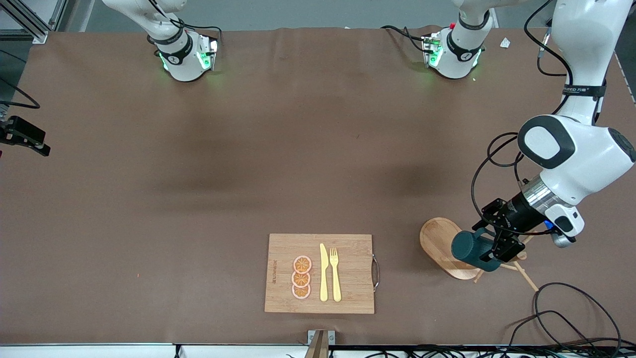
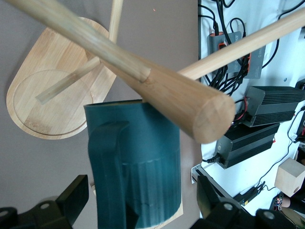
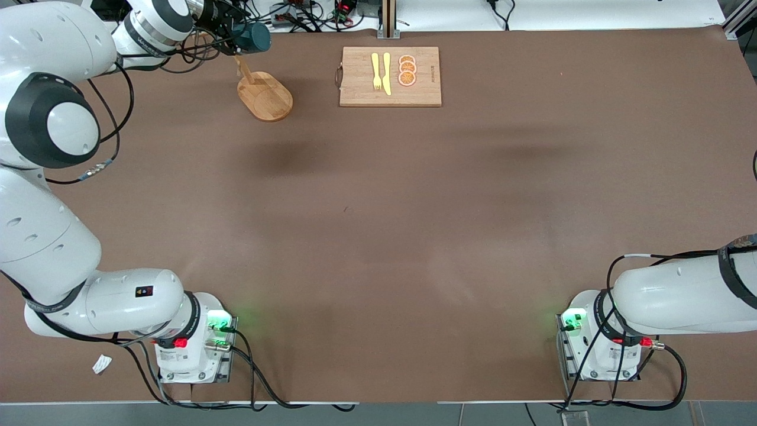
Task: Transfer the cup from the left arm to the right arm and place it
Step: 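Close the left gripper around the teal mug body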
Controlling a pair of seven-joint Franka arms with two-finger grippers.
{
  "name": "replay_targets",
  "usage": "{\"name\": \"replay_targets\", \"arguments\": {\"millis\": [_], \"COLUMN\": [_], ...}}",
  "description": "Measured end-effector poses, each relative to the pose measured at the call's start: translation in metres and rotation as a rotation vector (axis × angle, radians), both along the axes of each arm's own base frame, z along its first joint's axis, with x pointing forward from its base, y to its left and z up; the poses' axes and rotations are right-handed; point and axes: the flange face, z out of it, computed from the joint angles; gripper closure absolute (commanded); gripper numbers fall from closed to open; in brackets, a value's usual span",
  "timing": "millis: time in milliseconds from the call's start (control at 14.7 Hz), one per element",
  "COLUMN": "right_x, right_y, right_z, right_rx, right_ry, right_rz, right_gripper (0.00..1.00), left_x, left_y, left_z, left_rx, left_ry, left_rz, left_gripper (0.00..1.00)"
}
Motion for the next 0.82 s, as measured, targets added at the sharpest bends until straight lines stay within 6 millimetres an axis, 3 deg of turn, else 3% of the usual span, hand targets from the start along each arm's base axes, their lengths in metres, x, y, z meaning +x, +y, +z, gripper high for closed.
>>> {"name": "replay_targets", "arguments": {"millis": [816], "right_x": [-0.001], "right_y": [-0.005], "right_z": [0.000], "right_rx": [0.000], "right_ry": [0.003], "right_rz": [-0.009], "right_gripper": [0.00], "left_x": [0.014], "left_y": [-0.001], "left_z": [-0.012], "left_rx": [-0.012], "left_ry": [0.003], "left_rz": [0.001], "left_gripper": [0.00]}}
